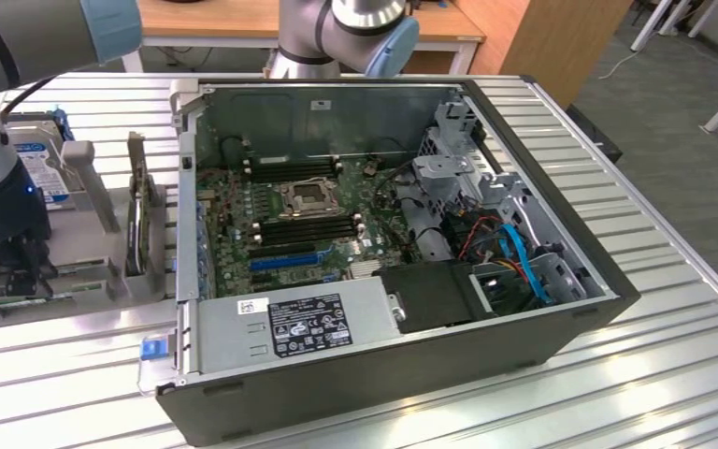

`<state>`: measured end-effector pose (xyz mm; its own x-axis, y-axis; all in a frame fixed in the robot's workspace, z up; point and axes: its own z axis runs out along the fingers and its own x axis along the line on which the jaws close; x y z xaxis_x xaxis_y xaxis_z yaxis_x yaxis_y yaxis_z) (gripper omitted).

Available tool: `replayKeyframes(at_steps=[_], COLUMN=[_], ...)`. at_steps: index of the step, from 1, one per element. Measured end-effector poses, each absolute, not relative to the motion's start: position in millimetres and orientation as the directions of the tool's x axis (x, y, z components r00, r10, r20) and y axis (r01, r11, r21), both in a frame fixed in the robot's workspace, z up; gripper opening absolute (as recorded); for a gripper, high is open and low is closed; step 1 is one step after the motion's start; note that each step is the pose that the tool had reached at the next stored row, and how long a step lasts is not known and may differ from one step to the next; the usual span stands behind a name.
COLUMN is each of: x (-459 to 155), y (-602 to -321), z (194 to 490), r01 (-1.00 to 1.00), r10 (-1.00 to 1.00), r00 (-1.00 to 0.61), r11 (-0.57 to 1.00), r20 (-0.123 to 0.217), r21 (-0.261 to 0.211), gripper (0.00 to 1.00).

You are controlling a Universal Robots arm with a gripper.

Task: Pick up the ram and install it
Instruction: 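Pick up the ram and move it above insertion slot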

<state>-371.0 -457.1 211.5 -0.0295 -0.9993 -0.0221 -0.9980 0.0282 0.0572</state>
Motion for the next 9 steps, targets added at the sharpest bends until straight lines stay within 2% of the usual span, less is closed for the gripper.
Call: replayKeyframes(at_steps=[9], x=[-370.8], y=[-457.1], z=[208.1], r01=[-0.998], r10=[-1.000], r00=[0.003], r11=[-0.004], r20=[-0.022], r21=[0.057], gripper=[0.31])
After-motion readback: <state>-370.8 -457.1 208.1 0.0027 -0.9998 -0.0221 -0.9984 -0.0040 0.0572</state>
